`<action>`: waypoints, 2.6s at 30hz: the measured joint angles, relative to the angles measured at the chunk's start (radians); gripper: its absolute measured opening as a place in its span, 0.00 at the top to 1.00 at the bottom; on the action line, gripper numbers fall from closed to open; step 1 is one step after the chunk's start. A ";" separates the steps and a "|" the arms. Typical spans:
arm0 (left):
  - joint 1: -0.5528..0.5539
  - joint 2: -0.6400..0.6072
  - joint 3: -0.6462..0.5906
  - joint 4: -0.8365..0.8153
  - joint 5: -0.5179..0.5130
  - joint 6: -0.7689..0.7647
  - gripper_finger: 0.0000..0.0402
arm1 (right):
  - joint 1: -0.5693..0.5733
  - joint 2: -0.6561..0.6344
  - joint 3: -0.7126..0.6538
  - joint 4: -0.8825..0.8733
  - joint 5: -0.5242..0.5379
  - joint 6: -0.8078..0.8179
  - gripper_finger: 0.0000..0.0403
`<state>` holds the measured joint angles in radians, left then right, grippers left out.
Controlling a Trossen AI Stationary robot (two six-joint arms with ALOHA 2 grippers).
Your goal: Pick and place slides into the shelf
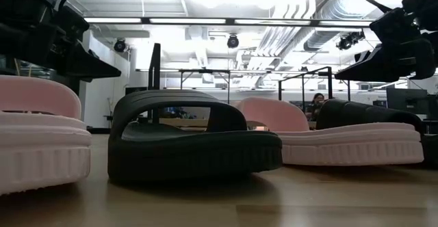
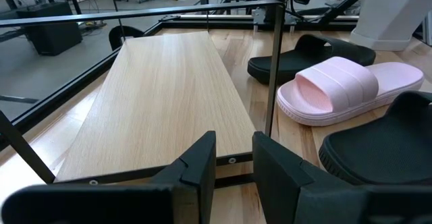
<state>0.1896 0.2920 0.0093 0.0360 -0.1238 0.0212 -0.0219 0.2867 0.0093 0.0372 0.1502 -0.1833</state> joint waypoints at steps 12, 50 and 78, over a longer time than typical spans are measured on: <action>0.000 0.000 0.000 0.000 0.000 0.000 0.79 | 0.000 0.000 0.000 0.000 0.000 0.000 0.97; 0.000 0.000 0.000 0.199 0.000 -0.041 0.79 | 0.000 0.000 0.000 0.006 -0.048 0.202 0.97; 0.000 0.000 0.043 0.274 0.033 0.026 0.79 | 0.000 0.000 0.000 0.142 -0.028 0.134 0.97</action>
<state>0.1898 0.2924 0.0525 0.3101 -0.0904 0.0477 -0.0216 0.2863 0.0093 0.1795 0.1219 -0.0494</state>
